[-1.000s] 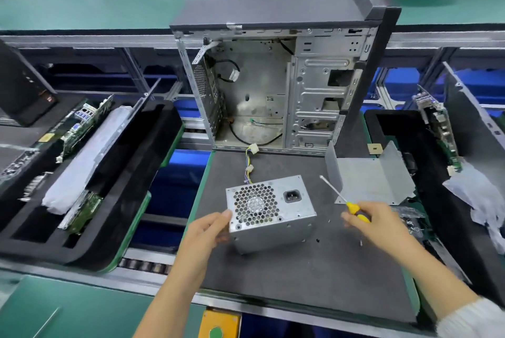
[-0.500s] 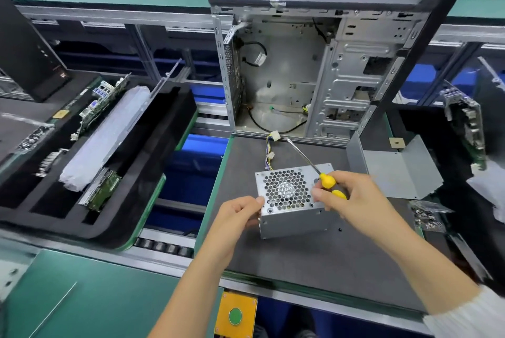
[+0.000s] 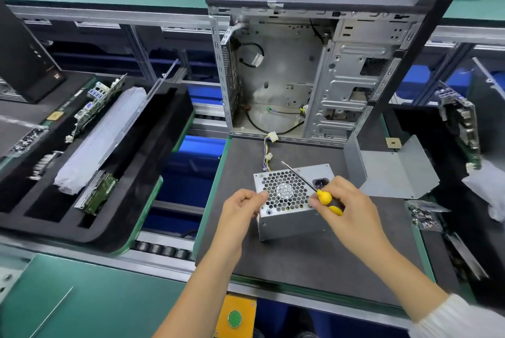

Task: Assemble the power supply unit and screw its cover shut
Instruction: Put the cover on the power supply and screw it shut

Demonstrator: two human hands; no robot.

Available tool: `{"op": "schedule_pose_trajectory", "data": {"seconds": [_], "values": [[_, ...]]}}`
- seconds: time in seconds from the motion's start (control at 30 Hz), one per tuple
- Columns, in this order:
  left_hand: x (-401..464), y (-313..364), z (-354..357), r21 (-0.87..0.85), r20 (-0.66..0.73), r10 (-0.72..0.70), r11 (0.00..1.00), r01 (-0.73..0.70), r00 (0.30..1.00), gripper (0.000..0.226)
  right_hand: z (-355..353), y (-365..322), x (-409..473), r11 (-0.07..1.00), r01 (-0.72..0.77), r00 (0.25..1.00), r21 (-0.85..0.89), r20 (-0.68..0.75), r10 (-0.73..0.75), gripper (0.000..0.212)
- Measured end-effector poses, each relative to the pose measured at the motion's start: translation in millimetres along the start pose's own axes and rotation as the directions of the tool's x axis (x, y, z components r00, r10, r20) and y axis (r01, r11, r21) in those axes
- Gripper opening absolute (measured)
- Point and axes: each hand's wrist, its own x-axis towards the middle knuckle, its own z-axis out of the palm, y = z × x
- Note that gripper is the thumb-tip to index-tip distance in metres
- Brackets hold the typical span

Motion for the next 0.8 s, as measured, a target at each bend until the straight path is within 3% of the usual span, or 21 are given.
{"op": "schedule_pose_trajectory", "data": {"seconds": [0.13, 0.3, 0.5, 0.6, 0.67, 0.7, 0.8], "values": [[3.7, -5.3, 2.3, -0.03, -0.041, -0.011, 0.999, 0.01, 0.999, 0.021, 7.8, -0.3, -3.4, 0.991, 0.076, 0.993, -0.106, -0.081, -0.085, 0.019], [6.4, -6.9, 10.5, -0.012, -0.135, 0.008, 1.0, -0.01, 0.991, 0.035, 9.5, 4.9, -8.6, 0.929, 0.27, 0.947, -0.253, -0.107, -0.305, 0.015], [25.1, 12.4, 21.9, 0.079, -0.157, 0.055, 0.996, -0.044, 0.986, 0.031, 7.7, 15.8, -7.0, 0.867, 0.426, 0.883, -0.26, -0.089, -0.461, 0.009], [35.6, 21.3, 26.5, 0.299, -0.094, 0.113, 0.951, -0.08, 0.989, 0.035, 4.8, 20.3, -9.2, 0.877, 0.43, 0.89, -0.215, -0.063, -0.452, 0.014], [38.9, 24.0, 29.7, 0.441, -0.043, 0.187, 0.885, -0.149, 0.981, 0.034, 3.3, 19.8, -9.5, 0.926, 0.364, 0.928, -0.098, -0.045, -0.369, 0.011], [39.7, 24.2, 31.2, 0.467, -0.026, 0.209, 0.867, -0.173, 0.977, 0.032, 2.5, 19.2, -8.8, 0.95, 0.311, 0.949, -0.014, -0.039, -0.312, 0.005], [40.6, 22.6, 31.9, 0.449, -0.011, 0.241, 0.868, -0.211, 0.971, 0.028, -2.2, 15.0, -1.9, 0.982, 0.129, 0.991, 0.134, 0.005, -0.131, 0.026]]}}
